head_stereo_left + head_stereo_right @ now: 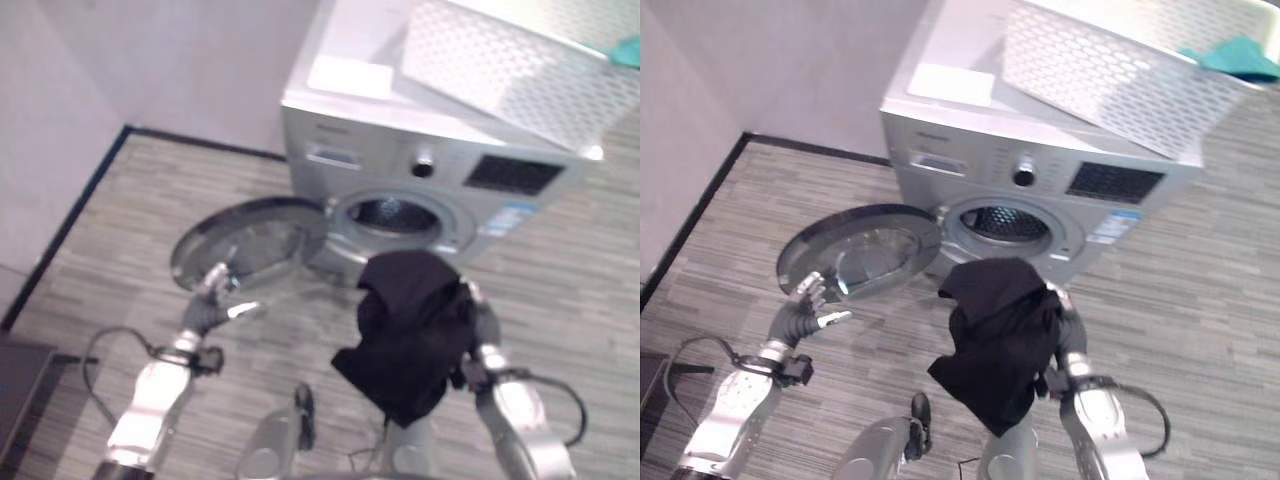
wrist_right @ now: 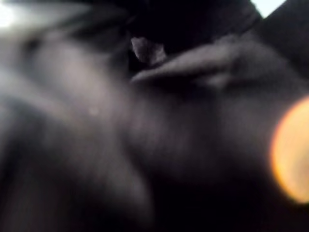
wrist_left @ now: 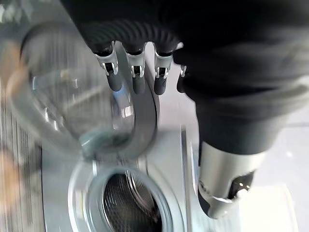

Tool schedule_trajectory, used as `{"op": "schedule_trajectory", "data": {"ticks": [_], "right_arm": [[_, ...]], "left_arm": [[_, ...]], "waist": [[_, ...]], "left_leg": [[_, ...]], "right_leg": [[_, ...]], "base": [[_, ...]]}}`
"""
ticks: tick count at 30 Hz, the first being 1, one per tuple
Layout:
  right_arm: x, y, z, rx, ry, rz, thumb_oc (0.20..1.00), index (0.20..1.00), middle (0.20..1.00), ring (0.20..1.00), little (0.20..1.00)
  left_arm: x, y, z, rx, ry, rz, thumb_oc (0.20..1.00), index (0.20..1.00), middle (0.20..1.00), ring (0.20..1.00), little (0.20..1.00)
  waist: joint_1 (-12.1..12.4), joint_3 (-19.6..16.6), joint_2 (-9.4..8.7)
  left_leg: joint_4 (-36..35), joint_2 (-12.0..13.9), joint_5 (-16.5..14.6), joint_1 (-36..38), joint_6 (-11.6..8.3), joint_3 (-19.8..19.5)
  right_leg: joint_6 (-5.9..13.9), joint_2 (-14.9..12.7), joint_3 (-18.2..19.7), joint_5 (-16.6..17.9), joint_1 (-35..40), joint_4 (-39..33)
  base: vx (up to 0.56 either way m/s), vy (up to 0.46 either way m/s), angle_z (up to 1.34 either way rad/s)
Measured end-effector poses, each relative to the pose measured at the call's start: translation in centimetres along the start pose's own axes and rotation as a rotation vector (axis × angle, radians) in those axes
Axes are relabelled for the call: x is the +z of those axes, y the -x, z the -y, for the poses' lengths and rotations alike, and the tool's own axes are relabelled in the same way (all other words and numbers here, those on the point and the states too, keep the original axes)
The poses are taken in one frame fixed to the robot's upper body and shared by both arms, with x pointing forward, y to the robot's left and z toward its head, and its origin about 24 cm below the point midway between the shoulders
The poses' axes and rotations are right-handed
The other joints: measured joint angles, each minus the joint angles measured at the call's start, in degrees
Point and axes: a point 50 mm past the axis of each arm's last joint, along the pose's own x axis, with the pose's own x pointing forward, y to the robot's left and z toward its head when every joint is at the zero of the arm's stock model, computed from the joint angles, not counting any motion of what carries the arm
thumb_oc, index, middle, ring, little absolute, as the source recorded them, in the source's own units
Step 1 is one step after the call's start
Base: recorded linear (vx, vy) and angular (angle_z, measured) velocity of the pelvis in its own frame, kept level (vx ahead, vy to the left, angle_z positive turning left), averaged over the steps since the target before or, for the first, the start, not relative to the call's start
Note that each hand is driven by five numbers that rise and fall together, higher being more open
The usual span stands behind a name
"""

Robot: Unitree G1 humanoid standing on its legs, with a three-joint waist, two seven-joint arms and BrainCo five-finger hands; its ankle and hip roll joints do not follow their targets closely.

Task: Grab the laundry basket,head to the washer,open it,put in the laundry and shut it.

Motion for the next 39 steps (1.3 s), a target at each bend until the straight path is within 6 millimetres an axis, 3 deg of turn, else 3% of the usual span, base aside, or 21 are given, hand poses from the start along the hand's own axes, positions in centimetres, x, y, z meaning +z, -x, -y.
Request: {"op": "schedule_trajectory", "data": {"ticks": [3,4,5,6,7,8,9,10,12,15,19,20,22,31,34,39], "right_arm": [[-0.1,-0.3,0.4,-0.001,-0.001,-0.006,0.2,0.2,0.2,0.2,0.2],[-0.1,-0.4,0.7,-0.011,-0.006,-0.008,0.2,0.2,0.2,0.2,0.2],[-0.1,-0.4,1.1,-0.019,-0.017,-0.009,0.2,0.2,0.2,0.2,0.2],[-0.5,-0.4,1.0,-0.021,-0.028,-0.021,0.2,0.2,0.2,0.2,0.2],[-1.0,-0.1,0.8,-0.03,-0.051,-0.038,0.2,0.2,0.2,0.2,0.2],[-1.7,0.4,1.0,-0.054,-0.074,-0.058,0.2,0.2,0.2,0.2,0.2],[-2.2,0.4,1.9,-0.067,-0.049,-0.092,0.2,0.2,0.2,0.2,0.2],[-2.6,0.2,1.9,-0.057,-0.055,-0.104,0.2,0.2,0.2,0.2,0.2],[-3.4,1.2,2.0,-0.052,-0.06,-0.149,0.2,0.2,0.2,0.2,0.2],[-5.3,1.5,2.4,-0.065,-0.092,-0.233,0.2,0.2,0.2,0.2,0.2],[-5.6,1.2,2.9,-0.1,-0.108,-0.237,0.2,0.2,0.2,0.2,0.2],[-5.8,1.0,3.8,-0.162,-0.115,-0.225,0.2,0.2,0.2,0.2,0.2],[-5.9,1.0,4.5,-0.206,-0.113,-0.222,0.2,0.2,0.2,0.2,0.2],[-7.1,1.4,5.6,-0.334,-0.145,-0.237,0.2,0.2,0.2,0.2,0.2],[-7.4,1.7,7.1,-0.432,-0.154,-0.231,0.2,0.2,0.2,0.2,0.2],[-6.4,-0.4,8.4,-0.514,-0.154,-0.17,0.2,0.2,0.2,0.2,0.2]], "left_arm": [[0.2,-0.6,0.0,0.001,-0.001,0.009,1.0,1.0,1.0,1.0,1.0],[0.0,-1.1,0.1,0.005,0.01,0.007,1.0,1.0,1.0,1.0,1.0],[-0.3,-1.6,0.4,0.015,0.034,-0.001,1.0,1.0,1.0,1.0,1.0],[-0.3,-1.7,0.3,0.017,0.028,-0.001,1.0,1.0,1.0,1.0,1.0],[0.3,-1.7,-0.1,0.006,-0.003,0.014,1.0,1.0,1.0,1.0,1.0],[0.9,-1.6,-0.2,-0.013,-0.03,0.036,1.0,1.0,1.0,1.0,1.0],[1.2,-0.5,0.0,-0.027,-0.037,0.059,1.0,1.0,1.0,1.0,1.0],[0.9,-0.2,-0.5,-0.009,-0.043,0.041,1.0,1.0,1.0,1.0,1.0],[0.2,0.0,-0.3,-0.011,-0.034,0.008,1.0,1.0,1.0,1.0,1.0],[0.0,0.3,-0.5,0.008,-0.033,0.002,1.0,1.0,1.0,1.0,1.0],[0.2,0.1,-0.2,0.009,-0.017,0.014,1.0,1.0,1.0,1.0,1.0],[0.2,0.1,-0.1,0.012,0.006,0.022,1.0,1.0,1.0,1.0,1.0],[0.6,-0.2,-0.1,0.011,0.005,0.041,1.0,1.0,1.0,1.0,1.0],[0.4,-0.2,0.0,0.016,0.036,0.038,1.0,1.0,1.0,1.0,1.0],[0.5,-0.2,-0.1,0.019,0.048,0.041,1.0,1.0,1.0,1.0,1.0],[0.7,-0.4,0.0,0.031,0.072,0.062,1.0,1.0,1.0,1.0,1.0]], "waist": [[-1.0,1.0,1.69],[-1.3,1.6,3.01],[-2.0,2.9,5.05],[-2.7,3.7,2.99],[-3.9,4.1,-2.21],[-4.3,4.6,-6.06],[-1.9,3.2,-3.75],[-1.1,4.2,-4.62],[-2.0,4.6,-3.76],[-2.4,4.8,-3.22],[-3.6,5.0,-3.14],[-4.2,5.0,-3.16],[-4.7,5.1,-3.05],[-5.2,5.5,-3.07],[-5.5,6.0,-2.75],[-5.7,7.7,-1.15]], "left_leg": [[-1.4,-1.4,0.0,1.3,0.0,-3.9],[-2.5,-1.5,0.0,2.7,-0.02,-5.5],[-1.6,-1.7,0.0,3.4,-0.83,-5.9],[3.2,-4.2,1.1,1.7,-3.28,-4.9],[10.8,-8.4,3.1,-1.5,-6.72,-3.2],[16.4,-9.4,-0.1,-3.8,-1.83,-1.0],[8.7,-0.3,-4.2,-6.6,-4.07,-7.0],[7.8,-1.2,-3.2,-6.7,-5.0,-6.1],[4.6,-1.6,-1.3,-6.0,-4.6,-6.6],[3.3,-1.2,-1.1,-5.0,-4.66,-5.0],[5.3,-0.6,-1.0,-5.6,-5.01,-4.4],[5.2,-0.2,-1.3,-5.9,-4.95,-4.3],[1.9,0.2,-1.7,-5.5,-4.92,-4.4],[-0.2,2.3,-1.3,-5.3,-5.35,-3.4],[-1.6,3.3,-0.3,-5.3,-6.17,-3.2],[-3.1,4.4,0.5,-5.3,-7.04,-2.9]], "right_leg": [[-1.68,4.1,-0.5,0.6,0.8,-15.5],[-2.89,7.1,1.3,2.5,0.9,-20.7],[-6.43,11.6,3.2,7.7,1.1,-28.2],[-10.53,11.1,5.5,12.8,1.3,-31.1],[-13.4,6.8,8.8,18.5,2.1,-32.7],[-11.28,2.6,10.2,17.7,3.7,-33.6],[-1.42,6.4,9.1,18.0,-0.3,-29.3],[0.05,5.5,9.5,16.0,-2.0,-27.9],[0.59,5.0,9.1,14.8,-1.1,-28.7],[2.08,4.8,7.6,16.6,3.3,-34.4],[2.25,5.0,7.1,16.9,4.1,-35.5],[2.44,5.4,7.1,16.7,3.7,-35.4],[2.75,5.8,6.8,16.5,2.6,-35.4],[2.67,7.7,7.0,16.4,1.3,-35.5],[2.03,8.5,6.9,16.5,0.5,-35.5],[1.33,9.7,6.9,16.9,-0.4,-35.6]], "base": [[0.18,-0.134,0.57],[0.22,-0.162,0.74],[0.18,-0.11,0.84],[0.11,-0.088,1.12],[0.04,-0.047,1.41],[0.05,-0.085,0.76],[0.06,-0.11,0.17],[0.0,-0.121,-0.29],[-0.02,-0.13,0.23],[-0.01,-0.101,-0.07],[-0.01,-0.083,-0.11],[0.01,-0.061,-0.04],[0.0,-0.045,0.03],[0.0,-0.046,-0.07],[-0.02,-0.054,-0.06],[-0.03,-0.069,-0.06]]}}
